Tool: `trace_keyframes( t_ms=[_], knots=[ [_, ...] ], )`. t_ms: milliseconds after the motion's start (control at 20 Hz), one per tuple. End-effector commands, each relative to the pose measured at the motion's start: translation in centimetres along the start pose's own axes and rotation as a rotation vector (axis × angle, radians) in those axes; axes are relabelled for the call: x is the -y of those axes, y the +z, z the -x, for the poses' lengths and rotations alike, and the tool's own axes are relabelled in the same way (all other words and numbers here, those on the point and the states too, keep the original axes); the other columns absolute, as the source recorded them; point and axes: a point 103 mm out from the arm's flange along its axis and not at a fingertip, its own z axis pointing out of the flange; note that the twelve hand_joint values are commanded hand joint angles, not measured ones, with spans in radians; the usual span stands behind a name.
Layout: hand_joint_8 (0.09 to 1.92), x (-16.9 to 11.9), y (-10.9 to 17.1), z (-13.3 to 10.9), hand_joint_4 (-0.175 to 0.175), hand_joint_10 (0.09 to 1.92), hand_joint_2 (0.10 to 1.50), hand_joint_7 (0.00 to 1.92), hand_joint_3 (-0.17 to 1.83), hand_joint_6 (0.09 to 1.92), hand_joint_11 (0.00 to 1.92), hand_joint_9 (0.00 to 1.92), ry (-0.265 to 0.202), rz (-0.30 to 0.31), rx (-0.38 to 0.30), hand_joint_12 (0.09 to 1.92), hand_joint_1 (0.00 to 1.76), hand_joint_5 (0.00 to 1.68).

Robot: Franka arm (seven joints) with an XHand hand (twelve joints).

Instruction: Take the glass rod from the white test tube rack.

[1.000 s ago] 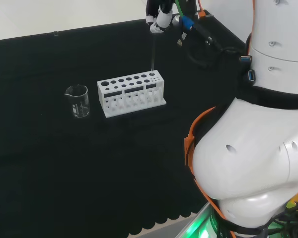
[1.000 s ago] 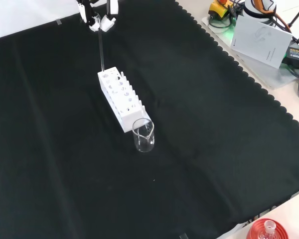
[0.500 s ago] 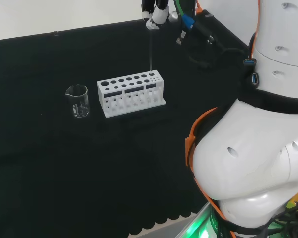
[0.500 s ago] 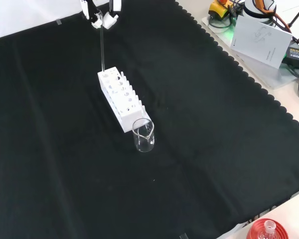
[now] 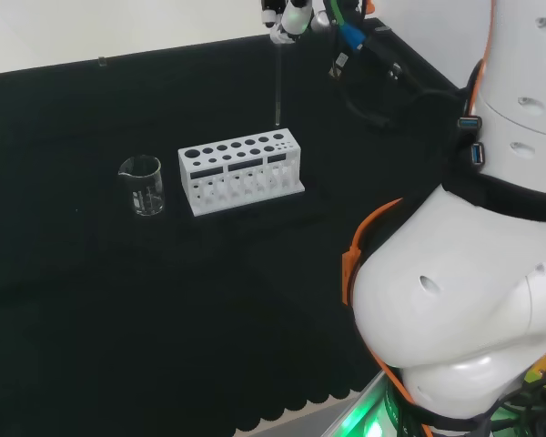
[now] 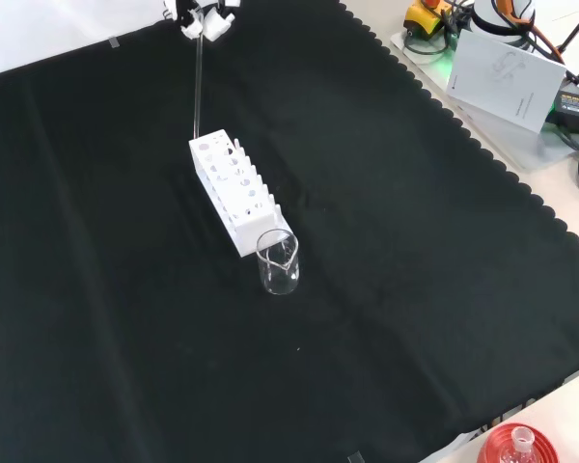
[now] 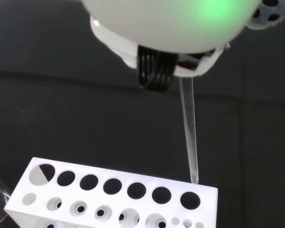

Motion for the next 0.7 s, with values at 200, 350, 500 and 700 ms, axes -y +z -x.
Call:
trace_keyframes(
  t_ms=[200, 350, 500, 700],
  knots=[
    [0.61, 2.2, -1.3, -1.2, -0.175, 0.09, 0.49, 1.4, 0.85, 0.69, 1.63, 1.71, 0.019, 0.018, 0.027, 0.45, 1.45, 1.22],
    [0.61, 2.6, -1.4, -2.3, -0.175, 0.09, 0.49, 1.41, 0.85, 0.69, 1.63, 1.71, 0.015, 0.029, 0.028, 0.45, 1.45, 1.22],
    [0.6, 2.9, -1.5, -3.3, -0.175, 0.09, 0.49, 1.41, 0.85, 0.69, 1.63, 1.71, 0.013, 0.029, 0.034, 0.45, 1.45, 1.22],
    [0.6, 3.2, -1.6, -4.4, -0.175, 0.09, 0.49, 1.41, 0.85, 0.69, 1.63, 1.71, 0.006, 0.03, 0.041, 0.45, 1.45, 1.22]
  ],
)
